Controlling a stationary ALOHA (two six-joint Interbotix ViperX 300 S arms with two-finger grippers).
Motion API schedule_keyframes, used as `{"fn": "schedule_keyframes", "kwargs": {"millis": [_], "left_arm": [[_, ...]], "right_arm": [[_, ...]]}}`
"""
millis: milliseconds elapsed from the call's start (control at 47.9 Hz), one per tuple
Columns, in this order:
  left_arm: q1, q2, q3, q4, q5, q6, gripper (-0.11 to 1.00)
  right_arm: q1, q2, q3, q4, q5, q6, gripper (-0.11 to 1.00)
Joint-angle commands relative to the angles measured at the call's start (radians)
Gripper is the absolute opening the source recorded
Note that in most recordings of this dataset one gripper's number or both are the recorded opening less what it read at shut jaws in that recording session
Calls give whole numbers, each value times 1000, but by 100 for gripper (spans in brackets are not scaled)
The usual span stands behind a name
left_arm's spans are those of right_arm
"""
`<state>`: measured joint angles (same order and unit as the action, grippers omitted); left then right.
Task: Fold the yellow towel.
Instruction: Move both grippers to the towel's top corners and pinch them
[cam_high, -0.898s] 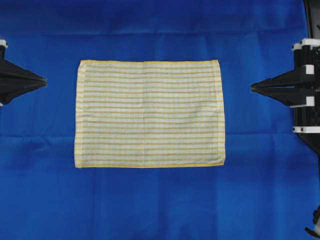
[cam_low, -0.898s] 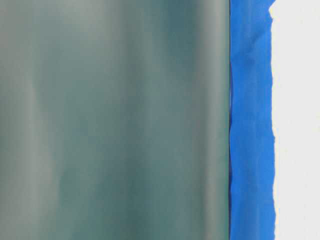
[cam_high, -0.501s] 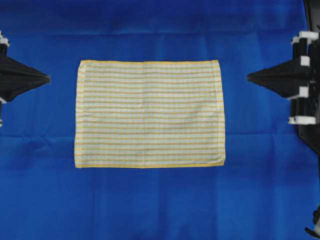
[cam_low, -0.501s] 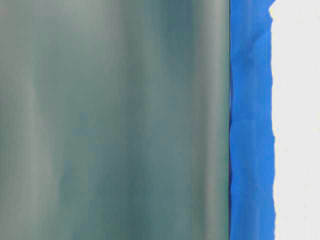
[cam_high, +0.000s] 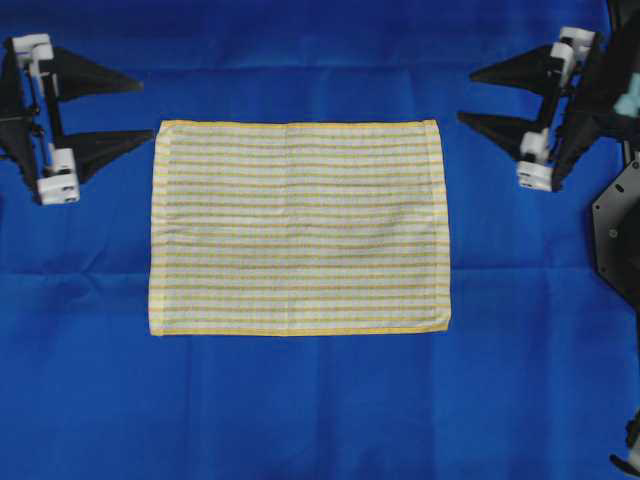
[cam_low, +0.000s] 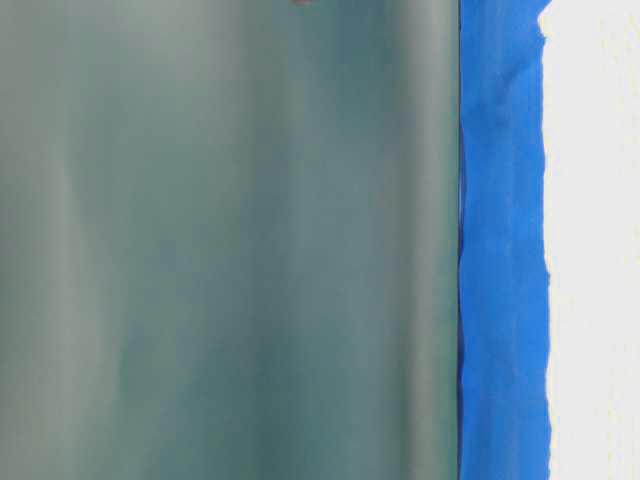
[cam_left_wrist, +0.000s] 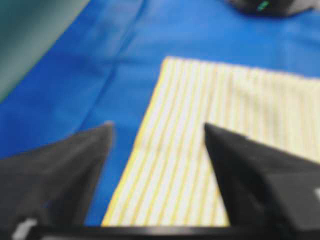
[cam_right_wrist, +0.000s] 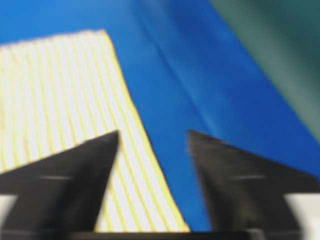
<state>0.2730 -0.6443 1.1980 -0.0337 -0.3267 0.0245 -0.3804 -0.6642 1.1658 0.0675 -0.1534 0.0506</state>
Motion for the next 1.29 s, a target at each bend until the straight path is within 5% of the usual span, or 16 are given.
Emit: {"fn": "schedule_keyframes", "kwargs": {"millis": [0, 63, 501, 961, 1107, 1274], "left_arm": [[34, 66, -8, -5, -21, -2, 79], [54, 114, -6, -5, -34, -3, 86], [183, 436, -9, -6, -153, -8, 79], [192, 617, -46, -8, -184, -8, 73], [204, 655, -60, -9, -124, 0, 54], [207, 683, -64, -8, -80, 0, 15]], "right_arm": [[-25, 71, -21, 3, -5, 2, 75], [-44, 135, -26, 3, -8, 3, 74], [-124, 523, -101, 20, -66, 3, 68], [-137, 646, -123, 51, -94, 3, 66], [-137, 653, -121, 52, -94, 2, 51], [-137, 652, -120, 52, -94, 0, 10]]}}
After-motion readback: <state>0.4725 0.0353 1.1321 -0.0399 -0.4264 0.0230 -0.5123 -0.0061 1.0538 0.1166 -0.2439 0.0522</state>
